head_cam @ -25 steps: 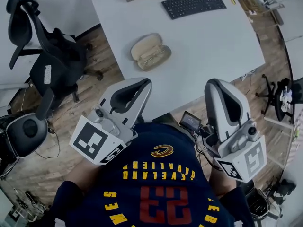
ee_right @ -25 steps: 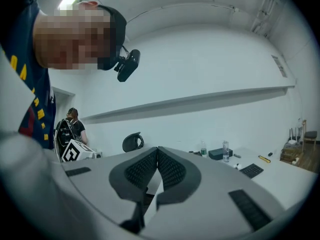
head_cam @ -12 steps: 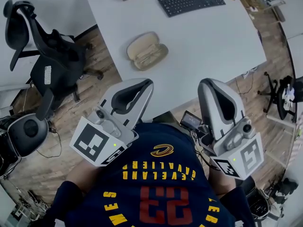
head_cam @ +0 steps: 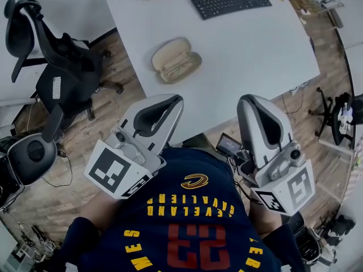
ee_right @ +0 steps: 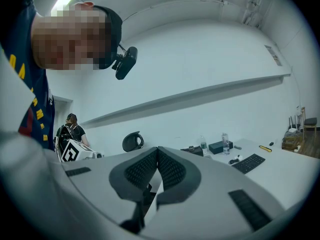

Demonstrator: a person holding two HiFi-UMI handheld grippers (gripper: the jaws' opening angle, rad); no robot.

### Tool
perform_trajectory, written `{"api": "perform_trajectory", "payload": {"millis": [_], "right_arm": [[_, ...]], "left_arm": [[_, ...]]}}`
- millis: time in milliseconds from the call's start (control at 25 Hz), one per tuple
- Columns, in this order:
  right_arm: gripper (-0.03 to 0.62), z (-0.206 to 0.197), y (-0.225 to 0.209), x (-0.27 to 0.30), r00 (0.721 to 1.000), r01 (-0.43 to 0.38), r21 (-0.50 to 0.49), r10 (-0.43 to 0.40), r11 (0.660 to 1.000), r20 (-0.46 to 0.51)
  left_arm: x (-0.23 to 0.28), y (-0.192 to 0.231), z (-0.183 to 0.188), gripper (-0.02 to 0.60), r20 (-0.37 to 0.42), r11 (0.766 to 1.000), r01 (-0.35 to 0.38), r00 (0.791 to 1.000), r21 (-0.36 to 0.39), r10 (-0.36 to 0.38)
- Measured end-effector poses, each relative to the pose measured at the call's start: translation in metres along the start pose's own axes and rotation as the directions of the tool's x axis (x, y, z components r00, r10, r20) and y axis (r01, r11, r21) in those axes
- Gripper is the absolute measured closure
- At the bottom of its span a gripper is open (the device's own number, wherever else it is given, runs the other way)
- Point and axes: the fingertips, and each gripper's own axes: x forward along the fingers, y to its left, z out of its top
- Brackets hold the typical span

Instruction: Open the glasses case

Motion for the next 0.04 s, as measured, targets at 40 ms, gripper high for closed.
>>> {"api": "perform_trajectory", "payload": {"millis": [40], "right_arm": [[0.577, -0.0003, -0.0002, 0.0001, 1.0, -0.001, 0.002, 0.001, 1.0, 0.0]], "left_arm": [[0.0002, -0.0001, -0.0003, 0.566, 0.0, 1.0, -0.001, 1.0, -0.001, 0.001]]}}
